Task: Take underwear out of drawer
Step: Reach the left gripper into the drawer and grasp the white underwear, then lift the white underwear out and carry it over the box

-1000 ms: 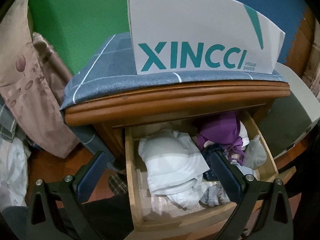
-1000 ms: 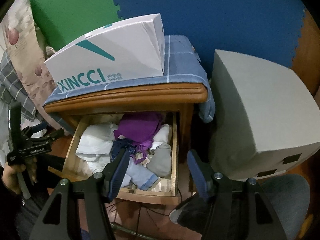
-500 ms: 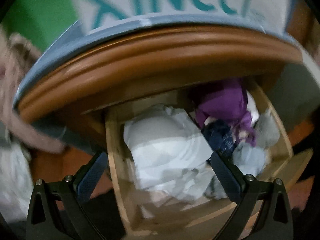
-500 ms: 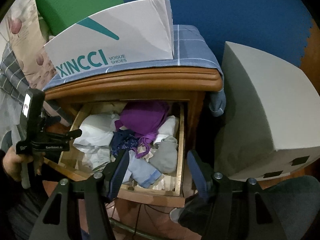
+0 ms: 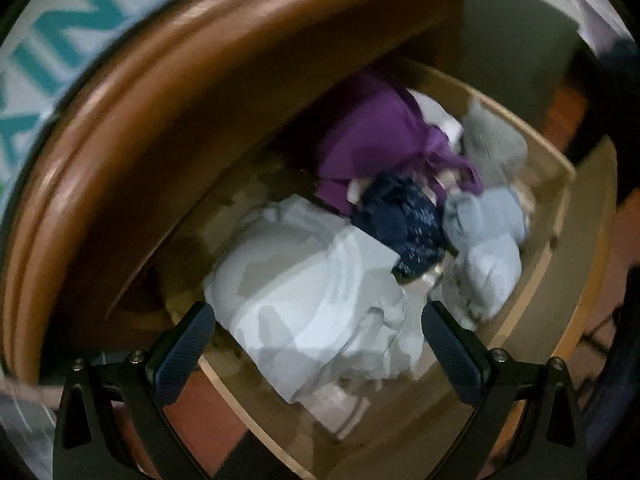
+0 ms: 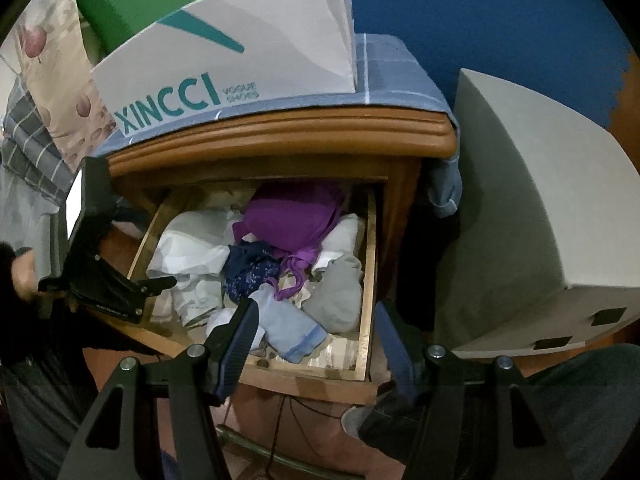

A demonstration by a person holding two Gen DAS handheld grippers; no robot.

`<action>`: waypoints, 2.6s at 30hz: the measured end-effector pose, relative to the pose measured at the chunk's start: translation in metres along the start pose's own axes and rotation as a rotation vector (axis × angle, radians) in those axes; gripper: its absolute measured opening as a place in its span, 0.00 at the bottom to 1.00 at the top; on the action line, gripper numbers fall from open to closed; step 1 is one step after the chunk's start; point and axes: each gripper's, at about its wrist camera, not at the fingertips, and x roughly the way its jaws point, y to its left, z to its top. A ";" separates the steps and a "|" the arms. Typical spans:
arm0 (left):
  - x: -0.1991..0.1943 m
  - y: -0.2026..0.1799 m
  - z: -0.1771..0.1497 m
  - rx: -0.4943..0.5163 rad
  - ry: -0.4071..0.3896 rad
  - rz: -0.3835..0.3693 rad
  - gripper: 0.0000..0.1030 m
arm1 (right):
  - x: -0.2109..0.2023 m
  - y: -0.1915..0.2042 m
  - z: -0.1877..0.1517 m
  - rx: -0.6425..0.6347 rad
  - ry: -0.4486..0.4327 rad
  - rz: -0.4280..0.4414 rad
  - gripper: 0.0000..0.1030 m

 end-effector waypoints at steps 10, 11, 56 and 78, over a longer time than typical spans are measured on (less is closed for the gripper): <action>0.025 -0.006 0.001 0.198 0.073 0.029 0.99 | 0.005 0.010 -0.001 -0.058 0.022 -0.005 0.60; 0.028 -0.006 0.002 0.221 0.076 0.030 0.99 | 0.006 0.011 -0.001 -0.064 0.028 -0.006 0.60; -0.009 0.013 -0.002 0.188 -0.086 -0.055 0.09 | 0.017 0.031 -0.011 -0.133 0.087 0.033 0.60; -0.249 -0.007 0.004 -0.072 -0.450 0.022 0.09 | 0.011 0.015 -0.012 -0.046 0.048 0.078 0.60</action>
